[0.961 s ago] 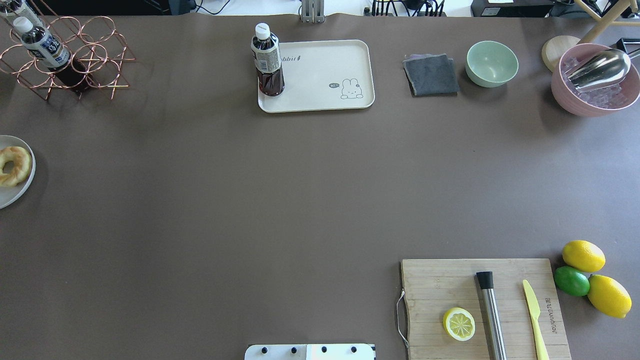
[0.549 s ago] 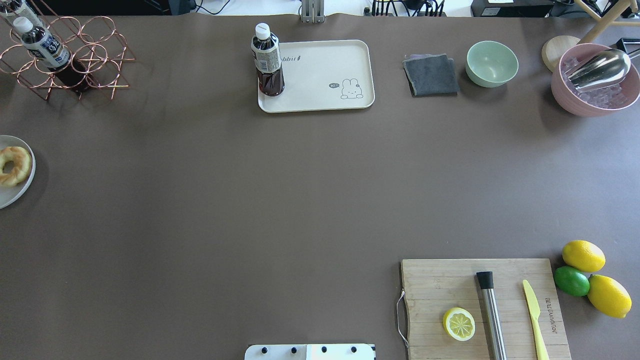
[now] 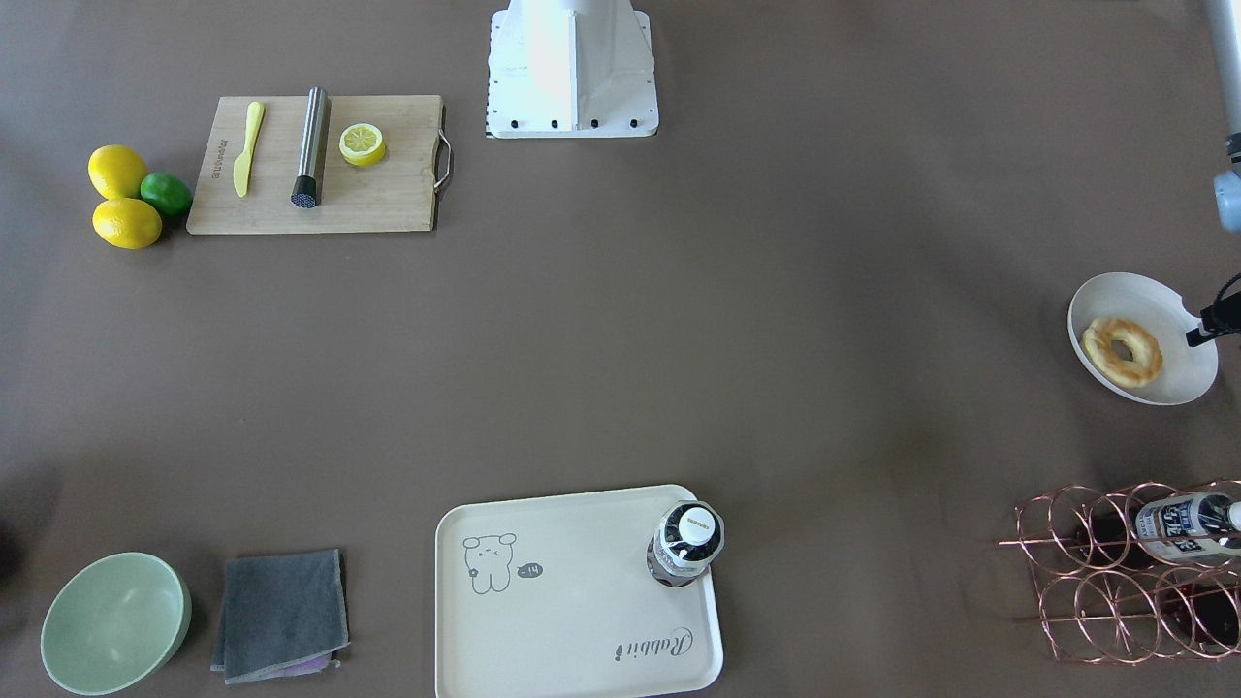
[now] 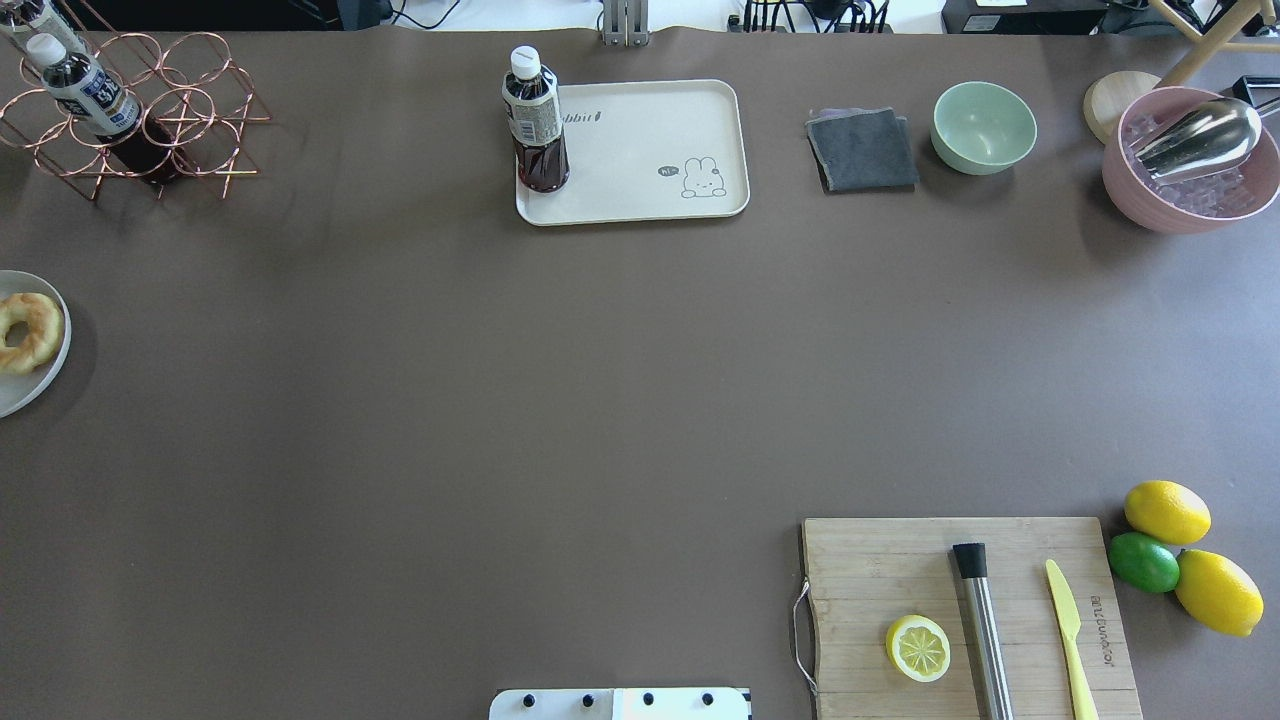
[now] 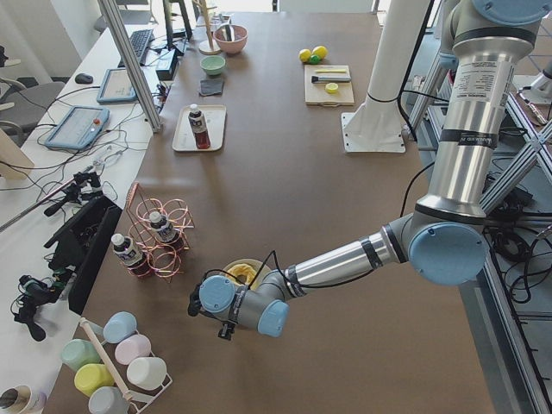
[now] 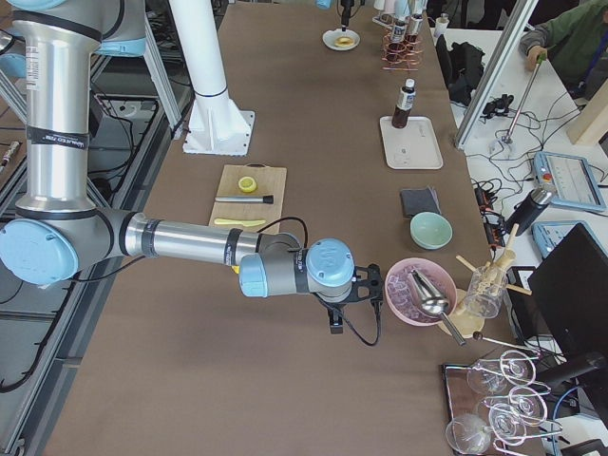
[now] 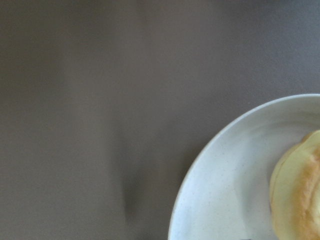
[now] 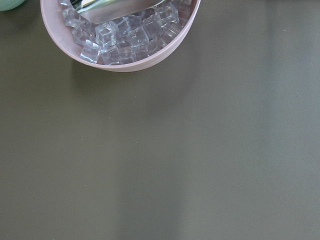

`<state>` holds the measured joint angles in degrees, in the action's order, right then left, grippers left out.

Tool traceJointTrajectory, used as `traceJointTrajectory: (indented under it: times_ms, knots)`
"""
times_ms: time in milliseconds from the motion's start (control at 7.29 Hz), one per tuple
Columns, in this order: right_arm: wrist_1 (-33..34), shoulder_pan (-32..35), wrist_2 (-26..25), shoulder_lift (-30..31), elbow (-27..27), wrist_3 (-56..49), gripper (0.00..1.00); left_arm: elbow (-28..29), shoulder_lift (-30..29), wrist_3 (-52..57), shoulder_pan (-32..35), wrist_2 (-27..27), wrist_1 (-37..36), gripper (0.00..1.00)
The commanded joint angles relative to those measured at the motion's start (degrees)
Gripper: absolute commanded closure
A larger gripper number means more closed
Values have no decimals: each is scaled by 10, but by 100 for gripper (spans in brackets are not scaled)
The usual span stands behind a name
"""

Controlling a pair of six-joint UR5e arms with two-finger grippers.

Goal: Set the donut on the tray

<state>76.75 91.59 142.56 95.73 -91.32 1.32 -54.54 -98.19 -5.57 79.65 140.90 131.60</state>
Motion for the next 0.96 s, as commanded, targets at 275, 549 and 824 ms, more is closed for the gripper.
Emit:
traceJointTrajectory:
  times_ms: [275,549,824]
  knots:
    - [0,0,0,0,0,-1,0,30,-23,-16,1,0,1,53]
    - [0,0,-1,0,0,0,0,33,-23,-15,1,1,3,53]
    - [0,0,0,0,-1,-1,0,33,-24,-16,1,7,4,56]
